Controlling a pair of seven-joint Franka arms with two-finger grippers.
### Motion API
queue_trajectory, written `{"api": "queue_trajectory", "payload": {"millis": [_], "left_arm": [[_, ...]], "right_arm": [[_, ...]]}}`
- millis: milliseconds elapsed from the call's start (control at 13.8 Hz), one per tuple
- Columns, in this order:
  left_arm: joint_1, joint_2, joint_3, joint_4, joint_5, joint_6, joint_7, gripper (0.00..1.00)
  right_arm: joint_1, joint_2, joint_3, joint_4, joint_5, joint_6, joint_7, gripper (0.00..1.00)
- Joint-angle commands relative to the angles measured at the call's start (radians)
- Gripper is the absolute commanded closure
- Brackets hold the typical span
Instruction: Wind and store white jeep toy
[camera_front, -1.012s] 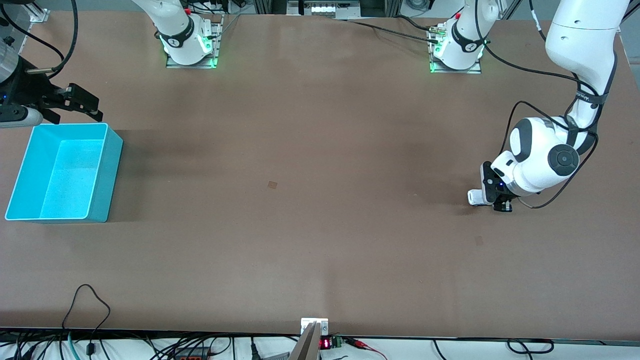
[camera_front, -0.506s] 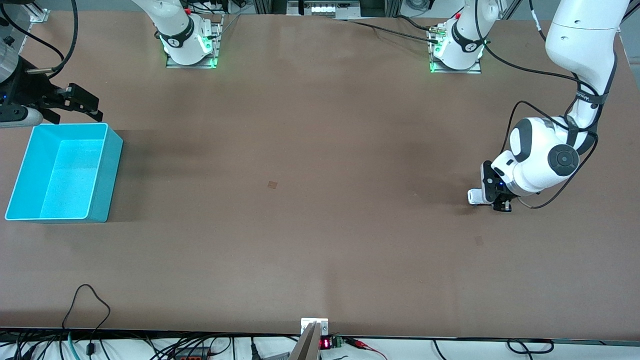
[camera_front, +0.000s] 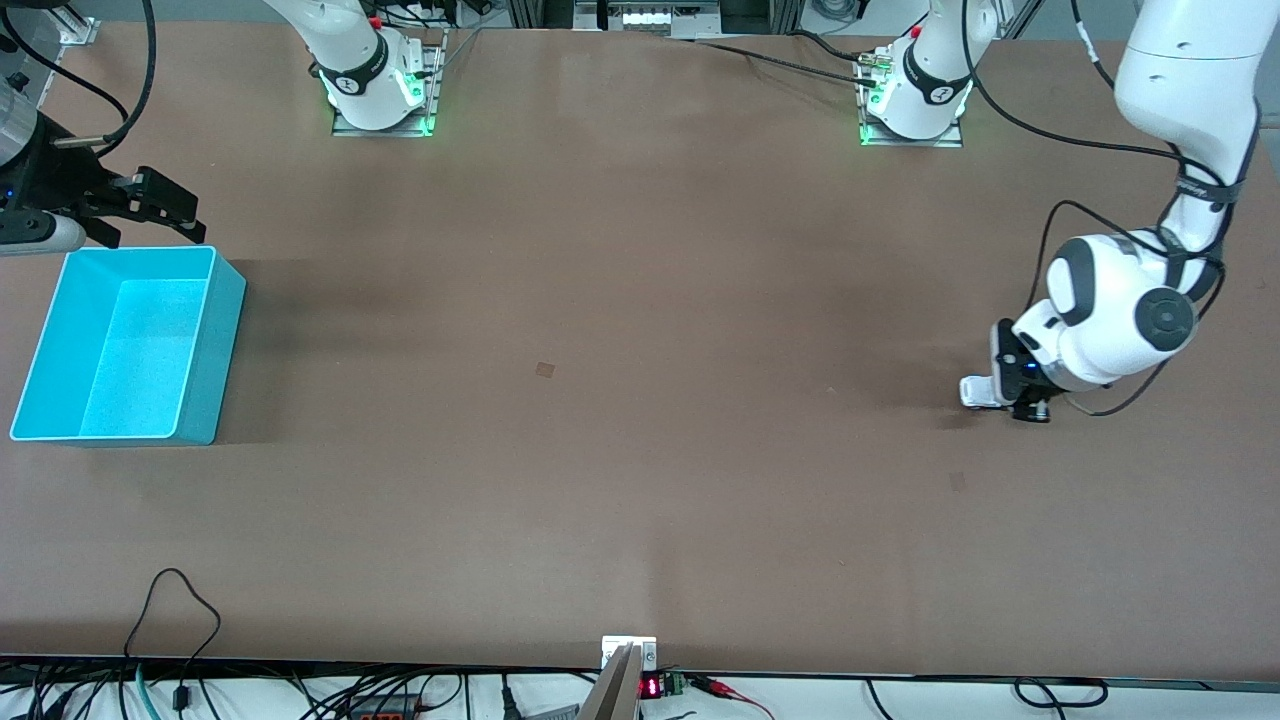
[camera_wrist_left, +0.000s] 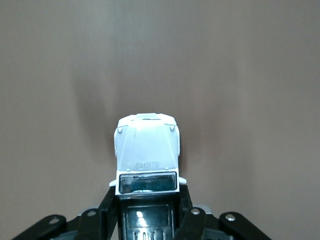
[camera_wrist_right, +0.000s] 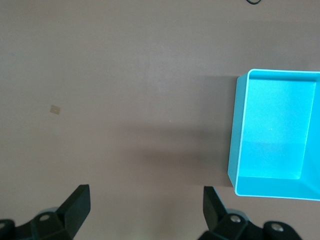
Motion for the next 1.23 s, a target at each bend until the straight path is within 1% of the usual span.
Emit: {"api": "queue_trajectory", "payload": {"millis": [0,361,795,1084,1157], "left_arm": [[0.067,0.076,0.000,0.027,-0.004,-0.017,0.100,0.77],[0.144,0.134,0.000,0.088,-0.004,-0.014,0.172,0.77],[0.203,0.153,0.000,0.094,-0.004,-0.006,0.185,0.77],[0.205,0.153,0.000,0.111,-0.004,-0.014,0.212,0.78],[0.205,0.151,0.000,0.111,-0.004,-0.014,0.211,0.74]], "right_arm": [[-0.005,-0.021,0.005,-0.015,0.005,-0.006,0.008,0.00],[-0.005,-0.021,0.005,-0.015,0.005,-0.006,0.008,0.00],[-0.005,-0.019,0.005,-0.015,0.005,-0.006,0.008,0.00],[-0.005,-0.019,0.005,-0.015,0.005,-0.005,0.008,0.00],[-0.005,-0.021,0.005,-0.015,0.007,-0.006,0.008,0.00]]}}
